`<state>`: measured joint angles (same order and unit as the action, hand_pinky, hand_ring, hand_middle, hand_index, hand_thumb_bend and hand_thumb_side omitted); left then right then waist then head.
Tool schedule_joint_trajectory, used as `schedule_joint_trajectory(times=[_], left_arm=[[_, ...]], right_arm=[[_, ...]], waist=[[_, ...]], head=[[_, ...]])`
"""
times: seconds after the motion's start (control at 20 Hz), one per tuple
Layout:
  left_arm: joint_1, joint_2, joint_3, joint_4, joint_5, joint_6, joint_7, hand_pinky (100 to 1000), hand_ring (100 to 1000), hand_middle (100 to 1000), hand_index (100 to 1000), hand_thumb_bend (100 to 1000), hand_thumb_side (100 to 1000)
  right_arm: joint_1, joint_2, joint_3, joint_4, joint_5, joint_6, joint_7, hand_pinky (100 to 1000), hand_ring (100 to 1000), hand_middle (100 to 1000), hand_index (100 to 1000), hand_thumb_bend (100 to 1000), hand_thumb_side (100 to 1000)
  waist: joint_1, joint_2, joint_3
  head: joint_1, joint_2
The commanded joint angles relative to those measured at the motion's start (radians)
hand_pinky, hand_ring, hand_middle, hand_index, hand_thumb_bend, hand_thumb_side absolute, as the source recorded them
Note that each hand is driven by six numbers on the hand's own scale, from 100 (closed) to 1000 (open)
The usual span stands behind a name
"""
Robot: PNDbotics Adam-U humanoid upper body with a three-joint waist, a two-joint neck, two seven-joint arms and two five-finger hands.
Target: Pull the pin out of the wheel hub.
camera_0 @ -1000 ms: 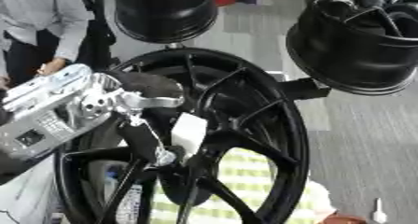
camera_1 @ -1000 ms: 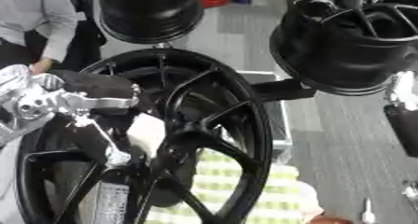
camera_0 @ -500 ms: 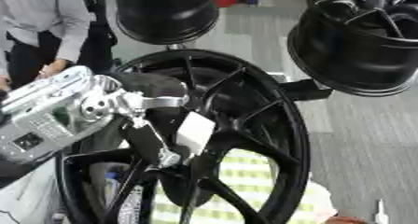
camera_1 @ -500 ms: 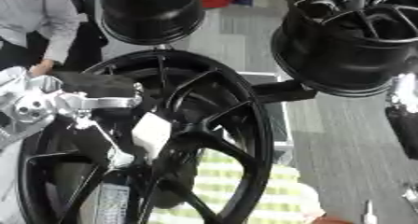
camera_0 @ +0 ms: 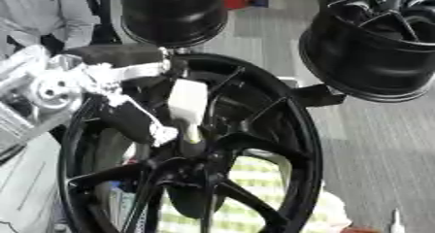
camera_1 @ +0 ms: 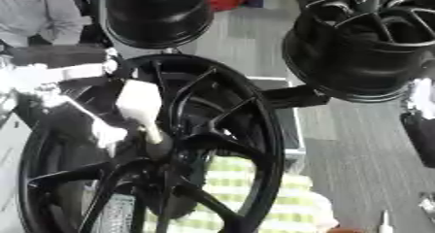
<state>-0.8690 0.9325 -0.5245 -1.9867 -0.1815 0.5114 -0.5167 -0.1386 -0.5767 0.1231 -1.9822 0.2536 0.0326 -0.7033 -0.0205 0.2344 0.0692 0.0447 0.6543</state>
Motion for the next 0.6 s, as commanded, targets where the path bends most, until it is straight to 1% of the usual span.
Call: schedule_joint_trajectory(times=[0.05,0.15,0.3,0.4,0.6], left_arm=[[0.014,0.08,0.132,-0.013,0.067,0.001,0.082,510,313,244,443,100,238],[0.047,0.115,0.202,-0.01,0.097,0.014,0.128,510,311,239,448,100,253],[0.119,0.172,0.326,0.044,0.154,0.031,0.235,515,307,228,452,100,274],[0.171,0.203,0.411,0.105,0.207,0.026,0.319,516,305,223,454,100,280],[0.266,0.25,0.546,0.242,0.281,-0.011,0.467,523,310,224,462,100,288]], right_arm=[[-0.003,-0.025,-0.016,-0.018,0.008,-0.002,-0.005,706,784,707,778,100,645],[-0.003,-0.029,-0.021,-0.018,0.012,-0.002,-0.007,707,785,708,778,100,639],[-0.002,-0.033,-0.033,-0.018,0.02,-0.001,-0.013,710,786,709,779,100,628],[0.0,-0.035,-0.043,-0.018,0.026,0.0,-0.019,712,786,709,779,100,623],[0.007,-0.035,-0.059,-0.018,0.038,0.003,-0.034,713,787,710,780,100,617]], waist=[[0.0,-0.018,0.004],[-0.001,-0.018,0.008],[-0.004,-0.017,0.016],[-0.007,-0.015,0.02],[-0.011,-0.013,0.03]], head=[[-0.012,-0.01],[-0.018,-0.007],[-0.029,0.0],[-0.034,0.005],[-0.041,0.007]])
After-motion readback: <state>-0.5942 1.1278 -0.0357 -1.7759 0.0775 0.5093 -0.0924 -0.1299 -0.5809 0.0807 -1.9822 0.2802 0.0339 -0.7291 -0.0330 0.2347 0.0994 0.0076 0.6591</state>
